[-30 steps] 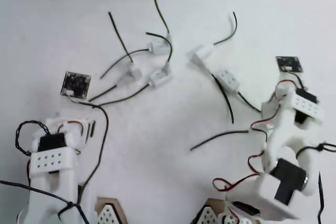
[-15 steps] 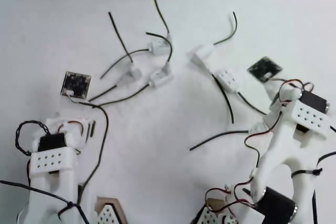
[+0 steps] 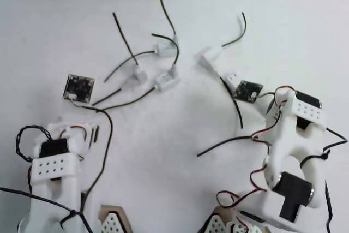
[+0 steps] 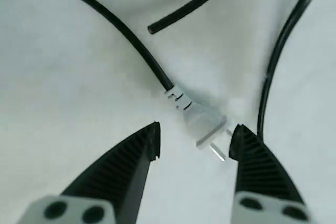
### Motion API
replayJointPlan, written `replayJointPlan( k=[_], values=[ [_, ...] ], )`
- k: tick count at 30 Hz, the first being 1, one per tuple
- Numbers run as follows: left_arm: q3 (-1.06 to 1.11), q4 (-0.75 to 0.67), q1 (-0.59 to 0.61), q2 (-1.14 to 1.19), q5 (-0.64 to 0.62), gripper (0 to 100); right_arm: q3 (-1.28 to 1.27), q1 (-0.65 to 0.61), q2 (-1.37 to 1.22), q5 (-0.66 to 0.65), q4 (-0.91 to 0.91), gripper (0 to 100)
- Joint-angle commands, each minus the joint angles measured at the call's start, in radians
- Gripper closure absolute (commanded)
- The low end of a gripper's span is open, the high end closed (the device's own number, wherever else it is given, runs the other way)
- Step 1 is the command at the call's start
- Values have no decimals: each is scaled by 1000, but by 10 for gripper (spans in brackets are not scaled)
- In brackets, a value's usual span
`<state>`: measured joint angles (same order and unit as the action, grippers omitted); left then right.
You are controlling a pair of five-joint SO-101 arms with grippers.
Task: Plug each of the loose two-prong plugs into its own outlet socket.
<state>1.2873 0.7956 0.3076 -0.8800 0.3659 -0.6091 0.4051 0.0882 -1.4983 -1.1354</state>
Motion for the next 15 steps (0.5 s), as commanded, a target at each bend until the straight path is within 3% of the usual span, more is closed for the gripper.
replayJointPlan(
  k=[1, 9, 15],
  values=[
    [-3, -18, 7, -22, 12, 819, 8, 15, -48, -25, 38, 783],
    [-3, -18, 7, -22, 12, 819, 8, 50, -113, -49, 35, 793],
    [-3, -18, 7, -22, 12, 819, -34, 65, -111, -43, 30, 990]
  ],
)
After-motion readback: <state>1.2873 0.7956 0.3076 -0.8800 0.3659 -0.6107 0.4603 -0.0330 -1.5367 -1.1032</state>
